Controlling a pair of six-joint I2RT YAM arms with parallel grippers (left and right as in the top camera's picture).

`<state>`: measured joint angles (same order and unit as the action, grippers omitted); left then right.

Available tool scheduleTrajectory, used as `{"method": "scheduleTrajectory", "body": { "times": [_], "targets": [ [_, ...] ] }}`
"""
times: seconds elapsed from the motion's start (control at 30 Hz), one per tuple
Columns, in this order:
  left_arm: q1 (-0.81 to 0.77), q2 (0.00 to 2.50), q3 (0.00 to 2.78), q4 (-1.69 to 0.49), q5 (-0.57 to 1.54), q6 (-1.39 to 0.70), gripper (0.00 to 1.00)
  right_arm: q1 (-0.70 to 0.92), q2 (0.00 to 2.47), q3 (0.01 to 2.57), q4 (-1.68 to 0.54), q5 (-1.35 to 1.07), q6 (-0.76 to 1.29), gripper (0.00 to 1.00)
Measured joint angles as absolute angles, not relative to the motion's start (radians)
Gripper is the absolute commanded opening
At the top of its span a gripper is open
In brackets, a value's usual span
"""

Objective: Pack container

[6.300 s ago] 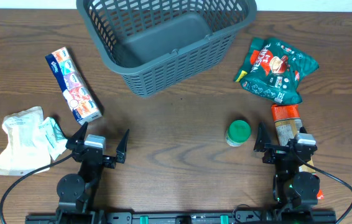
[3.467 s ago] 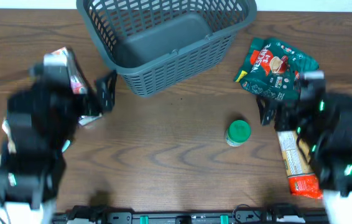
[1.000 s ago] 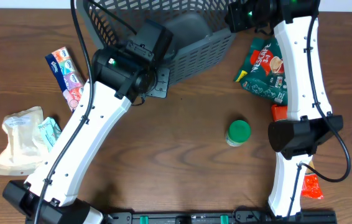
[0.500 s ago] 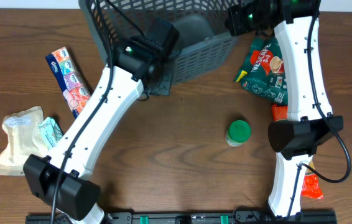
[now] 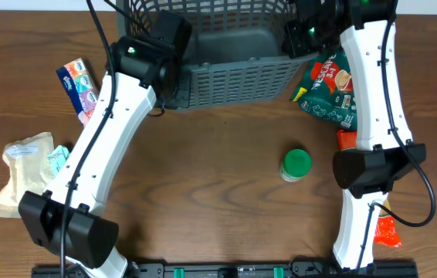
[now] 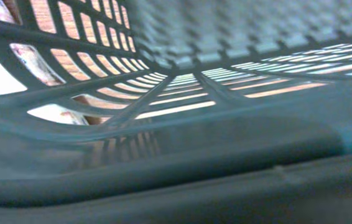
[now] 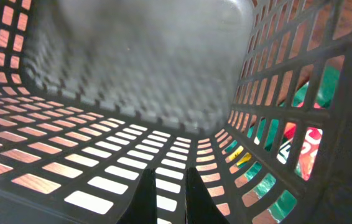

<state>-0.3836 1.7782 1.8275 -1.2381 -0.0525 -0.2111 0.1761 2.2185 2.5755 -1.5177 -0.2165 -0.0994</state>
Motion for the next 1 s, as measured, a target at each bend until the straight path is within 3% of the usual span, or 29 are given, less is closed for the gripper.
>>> {"method": "scheduleTrajectory", "body": {
  "times": [1.0],
  "targets": [
    [-0.376, 1.778, 1.827, -1.229, -0.086, -0.197, 0.06, 0.205, 2.218, 2.576, -1.614, -0.208, -0.114, 0.01]
  ]
}}
